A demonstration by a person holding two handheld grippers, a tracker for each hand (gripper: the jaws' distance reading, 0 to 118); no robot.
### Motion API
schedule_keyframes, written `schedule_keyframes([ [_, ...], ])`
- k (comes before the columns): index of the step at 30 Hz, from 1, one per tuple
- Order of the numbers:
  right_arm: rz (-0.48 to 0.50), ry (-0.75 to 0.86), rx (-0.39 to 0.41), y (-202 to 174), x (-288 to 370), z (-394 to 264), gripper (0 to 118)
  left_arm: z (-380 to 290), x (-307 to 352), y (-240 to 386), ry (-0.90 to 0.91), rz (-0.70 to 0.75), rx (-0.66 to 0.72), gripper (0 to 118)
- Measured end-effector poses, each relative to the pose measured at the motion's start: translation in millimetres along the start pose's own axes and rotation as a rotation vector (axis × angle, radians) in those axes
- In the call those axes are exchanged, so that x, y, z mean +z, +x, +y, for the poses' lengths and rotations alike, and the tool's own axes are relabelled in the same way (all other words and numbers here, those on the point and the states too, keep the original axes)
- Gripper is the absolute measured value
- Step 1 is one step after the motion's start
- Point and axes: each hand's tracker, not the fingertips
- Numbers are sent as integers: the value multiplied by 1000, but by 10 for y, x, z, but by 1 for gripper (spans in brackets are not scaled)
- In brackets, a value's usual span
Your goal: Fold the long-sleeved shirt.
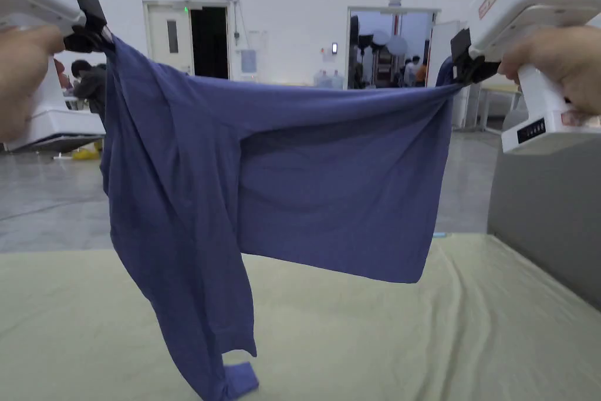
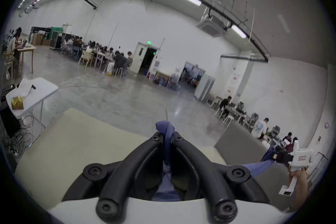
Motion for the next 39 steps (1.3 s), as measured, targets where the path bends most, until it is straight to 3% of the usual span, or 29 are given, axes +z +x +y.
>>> schedule_keyframes([
  [3,31,-79,-22,39,-387,-625,3,-687,-171,-252,-113,99,-26,3],
  [8,82,-246,-40,38,-930,-2029,3,-1968,-195,-840,-296,79,88,3],
  [12,134,-372,-134,171,-993,-3098,3,-2812,164,-1164,-425,64,64,3],
  [17,167,-428,-179,407,-598,-4181,3,-3603,987,-1430,-534,25,63,3],
  [21,182,-475,-272,567,-111,-4923,3,-4170,1750,-1587,-650,-7,83,3],
  [26,151,-528,-258,645,486,-5541,3,-4643,2586,-1654,-718,-9,78,3],
  [29,137,-587,-304,677,907,-5887,3,-4899,3016,-1668,-762,-5,111,3],
  [34,108,-687,-273,641,1375,-6325,3,-5297,3506,-1592,-838,14,74,3],
  [37,40,-735,-214,605,1533,-6508,3,-5469,3680,-1653,-866,22,166,3],
  [39,40,-747,-235,656,1520,-6623,3,-5537,3700,-1708,-857,29,177,3],
])
